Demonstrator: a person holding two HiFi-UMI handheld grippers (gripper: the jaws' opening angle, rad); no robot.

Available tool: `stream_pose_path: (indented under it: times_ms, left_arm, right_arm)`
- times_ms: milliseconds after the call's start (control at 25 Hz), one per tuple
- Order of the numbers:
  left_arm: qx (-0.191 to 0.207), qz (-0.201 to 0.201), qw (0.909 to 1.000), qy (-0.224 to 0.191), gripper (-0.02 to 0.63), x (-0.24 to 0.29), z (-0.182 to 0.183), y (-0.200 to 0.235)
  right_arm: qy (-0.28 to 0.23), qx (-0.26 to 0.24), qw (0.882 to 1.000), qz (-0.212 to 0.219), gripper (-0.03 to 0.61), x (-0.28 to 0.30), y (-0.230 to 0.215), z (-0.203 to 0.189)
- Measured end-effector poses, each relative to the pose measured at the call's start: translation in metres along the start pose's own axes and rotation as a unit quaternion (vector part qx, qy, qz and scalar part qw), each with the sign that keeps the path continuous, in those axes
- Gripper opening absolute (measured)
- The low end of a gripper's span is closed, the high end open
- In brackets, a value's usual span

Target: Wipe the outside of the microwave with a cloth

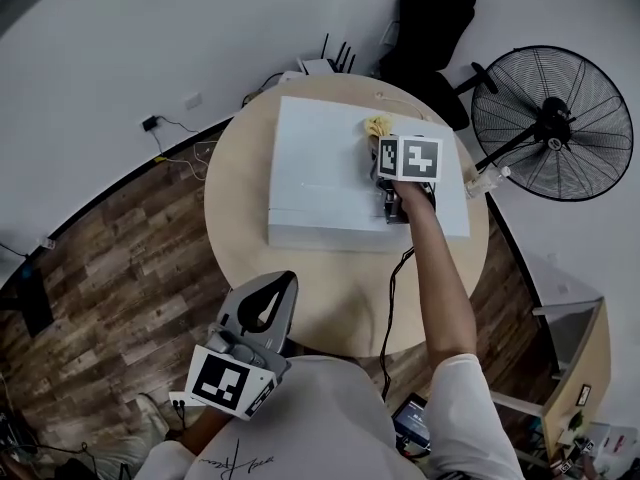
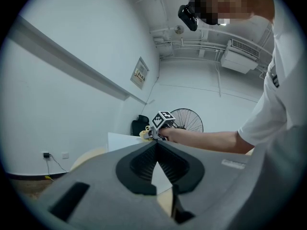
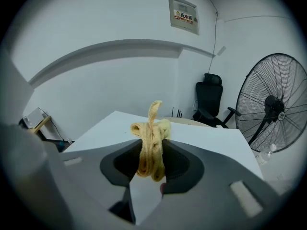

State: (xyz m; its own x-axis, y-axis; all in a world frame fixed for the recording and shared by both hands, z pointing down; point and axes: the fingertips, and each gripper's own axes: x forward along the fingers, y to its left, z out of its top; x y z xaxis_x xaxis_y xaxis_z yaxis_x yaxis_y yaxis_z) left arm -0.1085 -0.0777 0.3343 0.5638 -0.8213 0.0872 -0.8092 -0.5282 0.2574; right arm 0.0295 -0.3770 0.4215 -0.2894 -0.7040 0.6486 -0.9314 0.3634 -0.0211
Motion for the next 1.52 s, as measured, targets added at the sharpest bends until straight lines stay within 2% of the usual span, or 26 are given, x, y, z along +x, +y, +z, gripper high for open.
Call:
stream_pose_path:
  times_ms: [840, 1000, 1160, 1360, 1520]
  left_arm:
    - [-0.002, 0.055, 0.9984, -0.010, -0.008, -0.029, 0.005, 0.023]
    - [-0.017, 0.073, 0.9971, -0.013, -0.008, -0.037, 0.006, 0.029]
    - [-0.015, 0.079, 0.9967, -0.013, -0.008, -0.041, 0.006, 0.026]
    - [-0.008, 0.070, 0.9975, -0.010, -0.008, -0.039, 0.009, 0.020]
    - [-0.011, 0.055, 0.9984, -0.006, -0.008, -0.029, 0.007, 0.013]
  right_arm:
    - [-0.003, -0.037, 0.992, 0.117, 0.129, 0.024, 0.153, 0.019]
    - [-0.002, -0.037, 0.989, 0.141, 0.129, 0.023, 0.174, 0.020]
    - [0.002, -0.008, 0.980, 0.200, 0.129, 0.018, 0.199, 0.019]
    - [-0.010, 0.032, 0.968, 0.247, 0.129, -0.002, 0.200, 0.029]
    - [-0.030, 0.051, 0.968, 0.242, 0.129, -0.023, 0.168, 0.035]
